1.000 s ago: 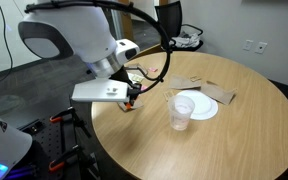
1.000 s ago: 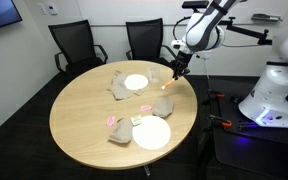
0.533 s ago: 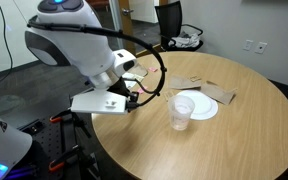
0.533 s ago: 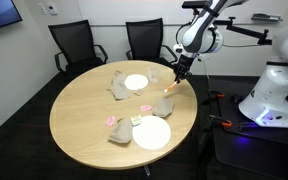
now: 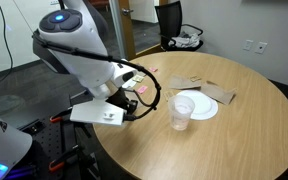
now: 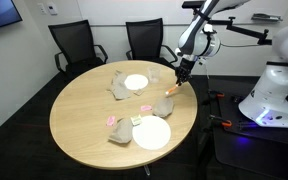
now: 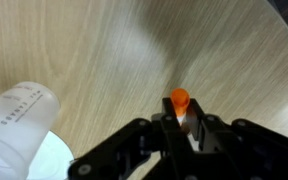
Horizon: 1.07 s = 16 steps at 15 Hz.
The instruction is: Remove the orange marker from the cup and put it on the table
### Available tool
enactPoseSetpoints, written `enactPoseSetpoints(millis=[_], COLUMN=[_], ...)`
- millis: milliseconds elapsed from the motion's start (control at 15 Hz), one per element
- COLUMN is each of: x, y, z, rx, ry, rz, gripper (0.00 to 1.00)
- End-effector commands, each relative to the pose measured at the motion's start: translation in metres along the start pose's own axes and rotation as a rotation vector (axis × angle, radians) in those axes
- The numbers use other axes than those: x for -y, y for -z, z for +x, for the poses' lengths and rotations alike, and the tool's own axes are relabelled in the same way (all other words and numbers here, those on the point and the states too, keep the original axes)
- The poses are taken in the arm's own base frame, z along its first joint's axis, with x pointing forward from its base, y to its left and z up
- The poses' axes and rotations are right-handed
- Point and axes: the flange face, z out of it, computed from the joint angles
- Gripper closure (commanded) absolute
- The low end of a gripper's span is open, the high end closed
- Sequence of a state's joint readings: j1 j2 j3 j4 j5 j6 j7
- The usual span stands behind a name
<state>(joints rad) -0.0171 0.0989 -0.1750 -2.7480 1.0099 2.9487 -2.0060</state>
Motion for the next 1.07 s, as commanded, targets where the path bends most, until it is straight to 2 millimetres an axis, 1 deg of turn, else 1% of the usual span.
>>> enactPoseSetpoints(millis=[0,267,867,1000], x=[-0.008,-0.012,-0.021,-0.022], y=[-0.003,-0.008,-0.028,-0.033], z=[-0.004,-0.007,-0.009,-0.009], rx=[0.01,0.018,0.07,0.084], ry=[-0.034,-0.072,-0.129,-0.13], rz=[-0.053,-0.079,-0.112,-0.115], gripper=[0.95,0.95,0.95,0.9])
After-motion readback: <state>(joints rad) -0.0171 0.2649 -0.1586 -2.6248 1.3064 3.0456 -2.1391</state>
